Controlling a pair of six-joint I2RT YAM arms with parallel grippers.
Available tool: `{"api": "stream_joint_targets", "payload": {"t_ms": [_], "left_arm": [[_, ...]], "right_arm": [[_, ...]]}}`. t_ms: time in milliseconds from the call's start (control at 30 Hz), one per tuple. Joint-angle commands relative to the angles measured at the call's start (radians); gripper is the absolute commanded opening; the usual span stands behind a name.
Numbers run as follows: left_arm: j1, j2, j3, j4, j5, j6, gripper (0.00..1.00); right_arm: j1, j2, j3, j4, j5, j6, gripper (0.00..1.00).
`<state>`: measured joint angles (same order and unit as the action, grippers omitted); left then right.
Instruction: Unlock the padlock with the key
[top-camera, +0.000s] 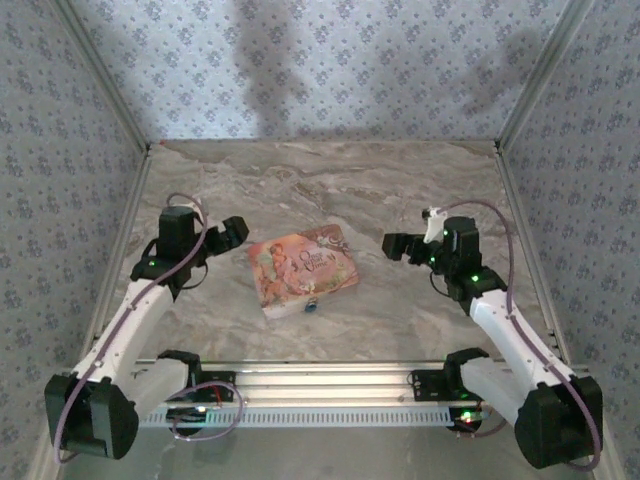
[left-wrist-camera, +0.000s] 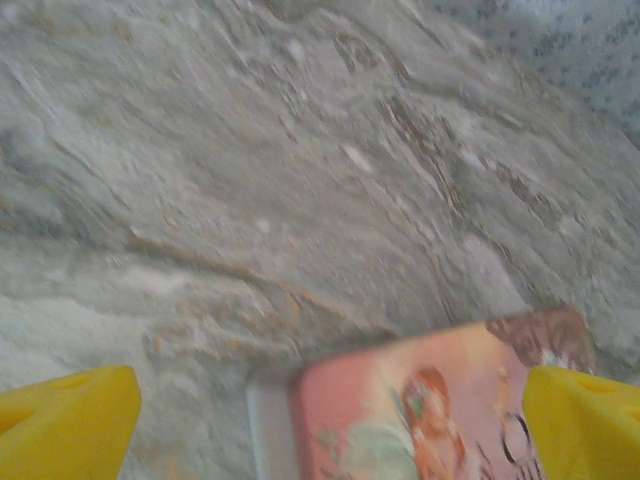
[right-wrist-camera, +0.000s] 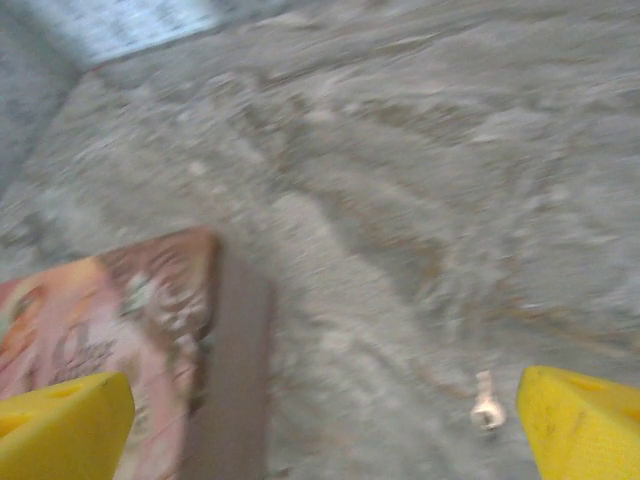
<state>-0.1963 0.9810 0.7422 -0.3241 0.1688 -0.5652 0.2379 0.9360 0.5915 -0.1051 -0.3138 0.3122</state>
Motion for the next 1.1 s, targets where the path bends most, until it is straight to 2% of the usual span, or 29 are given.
{"api": "stream_joint_targets", "payload": {"t_ms": [0,133,333,733,1067], "left_arm": [[-0.035,-0.038,0.027,-0.151,0.016,-0.066,0.98],[-0.101,-0.041,0.005,-0.215,0.047,-0.130,0.98],[-0.183,-0.035,-0.048,-0.212,0.060,-0.215,0.98],[-0.283,0.127,-0.106,-0.001,0.187,-0.300,0.98],[-0.312,0.253,-0.044,0.119,0.163,-0.297,0.98]], "right_arm": [[0.056,-0.005,-0.010,-0.092,-0.058,0.042,1.00],[0.103,-0.001,-0.012,-0.120,-0.100,0.056,1.00],[0.178,0.030,-0.042,-0.110,-0.146,0.100,1.00],[0.309,0.251,0.031,0.000,-0.168,0.136,1.00],[0.334,0.418,0.110,0.081,-0.185,0.135,0.99]]}}
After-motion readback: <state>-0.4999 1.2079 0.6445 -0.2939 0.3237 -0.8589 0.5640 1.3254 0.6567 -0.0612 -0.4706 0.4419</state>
